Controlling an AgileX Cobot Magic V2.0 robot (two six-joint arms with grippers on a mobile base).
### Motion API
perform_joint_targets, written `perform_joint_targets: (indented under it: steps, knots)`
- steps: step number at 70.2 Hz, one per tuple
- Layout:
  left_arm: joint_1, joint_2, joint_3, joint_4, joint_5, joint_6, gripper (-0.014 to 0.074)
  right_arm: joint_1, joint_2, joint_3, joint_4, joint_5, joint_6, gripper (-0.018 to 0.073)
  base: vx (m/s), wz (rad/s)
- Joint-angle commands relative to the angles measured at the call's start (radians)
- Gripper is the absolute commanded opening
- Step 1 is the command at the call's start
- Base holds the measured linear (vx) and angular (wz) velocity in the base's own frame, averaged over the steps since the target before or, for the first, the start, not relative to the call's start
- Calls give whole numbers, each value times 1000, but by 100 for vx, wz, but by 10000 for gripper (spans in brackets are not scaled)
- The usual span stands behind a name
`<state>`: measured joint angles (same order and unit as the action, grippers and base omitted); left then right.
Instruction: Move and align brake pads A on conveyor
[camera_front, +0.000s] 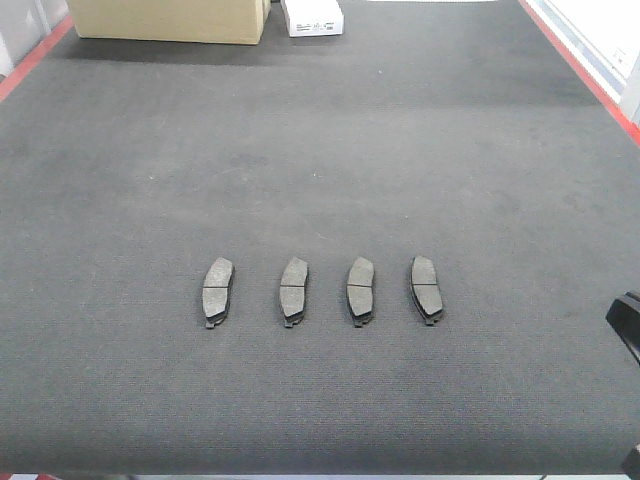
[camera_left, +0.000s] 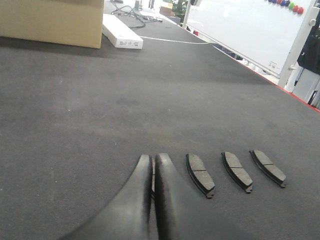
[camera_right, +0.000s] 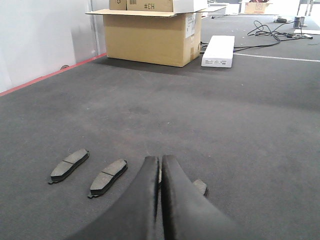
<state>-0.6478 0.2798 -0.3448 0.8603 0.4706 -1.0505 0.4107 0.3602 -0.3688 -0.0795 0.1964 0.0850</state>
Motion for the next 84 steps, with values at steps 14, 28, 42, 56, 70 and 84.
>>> perform_joint_targets:
  steps: [14, 28, 42, 56, 70, 84]
  knots:
    - [-3, 10, -27, -335, -85, 390, -6, -2, 6, -25, -9, -78, -9, -6, 0, 0]
    - [-3, 10, -27, -649, -226, 823, -6, -2, 6, -25, -9, -78, -9, -6, 0, 0]
    - [-3, 10, -27, -843, -302, 1097, -6, -2, 6, -25, -9, -78, -9, -6, 0, 0]
    - [4, 10, -27, -855, -321, 1113, -6, -2, 6, -25, -9, -78, -9, -6, 0, 0]
    - [146, -31, -21, -860, -319, 1112, -6, -2, 6, -25, -9, -78, -9, -6, 0, 0]
    - [407, -167, 50, -860, -322, 1112, -6, -2, 6, -25, -9, -78, -9, -6, 0, 0]
